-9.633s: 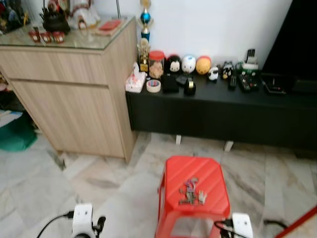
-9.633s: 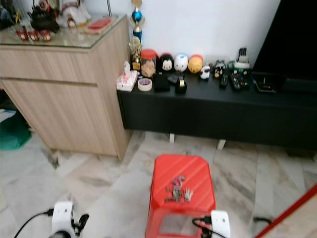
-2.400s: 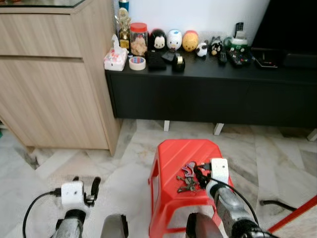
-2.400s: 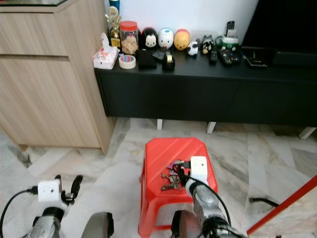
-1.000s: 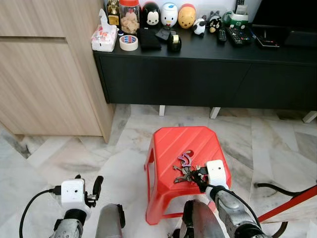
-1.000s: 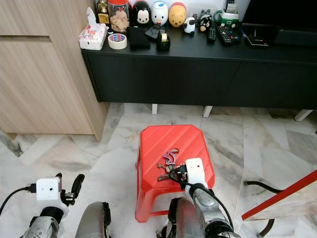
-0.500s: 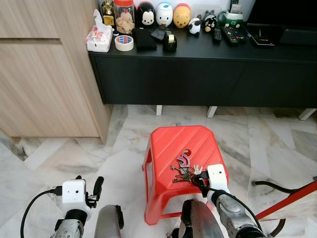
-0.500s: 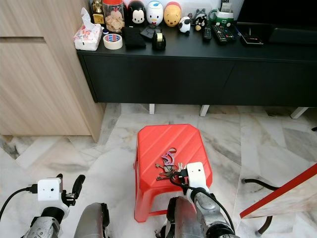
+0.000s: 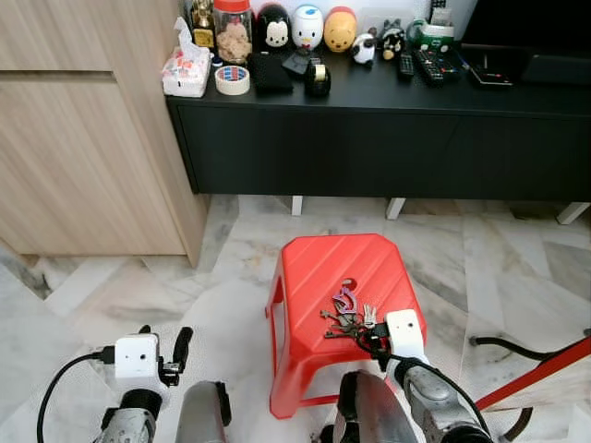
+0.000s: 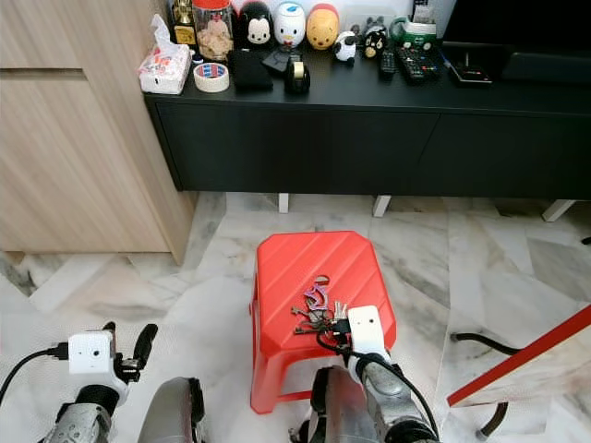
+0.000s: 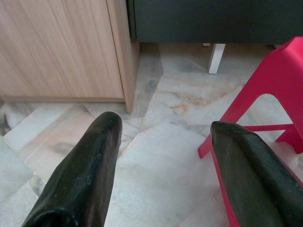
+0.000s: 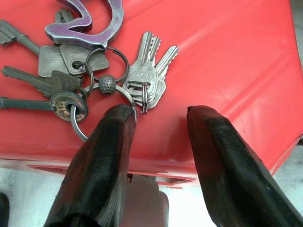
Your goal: Hang keys on a hook
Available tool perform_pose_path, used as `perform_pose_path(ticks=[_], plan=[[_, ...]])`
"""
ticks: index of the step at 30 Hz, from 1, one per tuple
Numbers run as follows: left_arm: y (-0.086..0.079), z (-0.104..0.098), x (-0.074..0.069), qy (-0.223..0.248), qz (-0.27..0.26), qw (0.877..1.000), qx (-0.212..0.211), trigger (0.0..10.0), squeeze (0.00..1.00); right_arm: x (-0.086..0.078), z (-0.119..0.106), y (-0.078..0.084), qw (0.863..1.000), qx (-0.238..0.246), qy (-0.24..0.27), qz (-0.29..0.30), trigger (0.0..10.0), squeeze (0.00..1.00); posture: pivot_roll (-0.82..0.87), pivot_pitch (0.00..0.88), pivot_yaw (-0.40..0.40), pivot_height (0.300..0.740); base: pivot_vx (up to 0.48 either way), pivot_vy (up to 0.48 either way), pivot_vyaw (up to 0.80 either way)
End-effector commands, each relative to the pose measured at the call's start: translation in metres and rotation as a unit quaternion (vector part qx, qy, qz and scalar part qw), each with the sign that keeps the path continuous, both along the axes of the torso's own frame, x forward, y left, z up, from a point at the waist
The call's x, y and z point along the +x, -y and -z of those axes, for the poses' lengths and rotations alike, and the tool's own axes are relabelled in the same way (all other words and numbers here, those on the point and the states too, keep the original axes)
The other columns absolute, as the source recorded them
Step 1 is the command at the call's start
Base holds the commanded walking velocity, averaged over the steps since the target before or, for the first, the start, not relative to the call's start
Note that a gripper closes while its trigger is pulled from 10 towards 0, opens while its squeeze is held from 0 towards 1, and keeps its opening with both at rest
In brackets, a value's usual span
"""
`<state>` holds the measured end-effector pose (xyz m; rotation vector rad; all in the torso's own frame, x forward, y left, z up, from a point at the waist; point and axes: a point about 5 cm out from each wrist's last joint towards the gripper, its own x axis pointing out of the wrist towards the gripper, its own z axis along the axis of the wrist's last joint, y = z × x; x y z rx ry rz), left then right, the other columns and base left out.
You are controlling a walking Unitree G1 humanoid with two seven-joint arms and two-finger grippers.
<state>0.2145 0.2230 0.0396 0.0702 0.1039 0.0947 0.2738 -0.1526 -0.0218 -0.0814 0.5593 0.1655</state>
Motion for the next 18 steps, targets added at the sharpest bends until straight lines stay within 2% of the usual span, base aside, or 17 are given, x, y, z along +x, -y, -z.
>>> perform_pose_path(ticks=[1,2,3,4,6,7,8,18], plan=[[0.002,0.0065,-0.0045,-0.012,-0.001,1.0,0.0,10.0,0.0,-0.0055,0.0052,0.0003,1.0,0.002,-0.012,0.0,7.2,0.0,0.17,0.161,-0.095,0.584,0.0,0.0,0.0],[0.0015,0.0068,-0.0047,-0.012,-0.002,1.0,0.001,10.0,0.0,-0.0041,0.0037,-0.0012,1.0,0.007,-0.007,-0.002,5.6,0.0,0.17,0.161,-0.095,0.584,0.0,0.0,0.0],[0.0015,0.0068,-0.0047,-0.012,-0.002,1.0,0.001,10.0,0.0,-0.0041,0.0037,-0.0012,1.0,0.007,-0.007,-0.002,5.6,0.0,0.17,0.161,-0.095,0.584,0.0,0.0,0.0],[0.0006,0.0071,-0.0049,-0.012,-0.005,1.0,0.003,10.0,0.0,-0.0028,0.0021,-0.0027,1.0,0.01,0.0,-0.006,3.9,0.0,0.17,0.161,-0.095,0.584,0.0,0.0,0.0],[0.0004,0.0071,-0.005,-0.013,-0.006,1.0,0.004,10.0,0.0,-0.0027,0.0019,-0.0028,1.0,0.011,0.001,-0.006,3.9,0.0,0.17,0.161,-0.095,0.584,0.0,0.0,0.0],[0.0011,0.0069,-0.0049,-0.012,-0.003,1.0,0.006,10.0,0.0,-0.0022,0.0014,-0.0033,1.0,0.011,0.002,-0.008,0.6,0.0,0.17,0.161,-0.094,0.584,0.0,0.0,0.0],[0.0023,0.0072,-0.005,-0.012,-0.002,1.0,0.006,10.0,0.0,-0.0011,0.0005,-0.0042,1.0,0.012,0.004,-0.01,0.0,0.0,0.18,0.162,-0.094,0.584,0.0,0.0,0.0],[0.005,0.0096,-0.0081,-0.016,0.003,1.0,0.006,10.0,0.0,-0.0008,0.0003,-0.0051,1.0,0.01,0.003,-0.016,0.0,0.0,0.17,0.165,-0.095,0.584,0.0,0.0,0.0]])
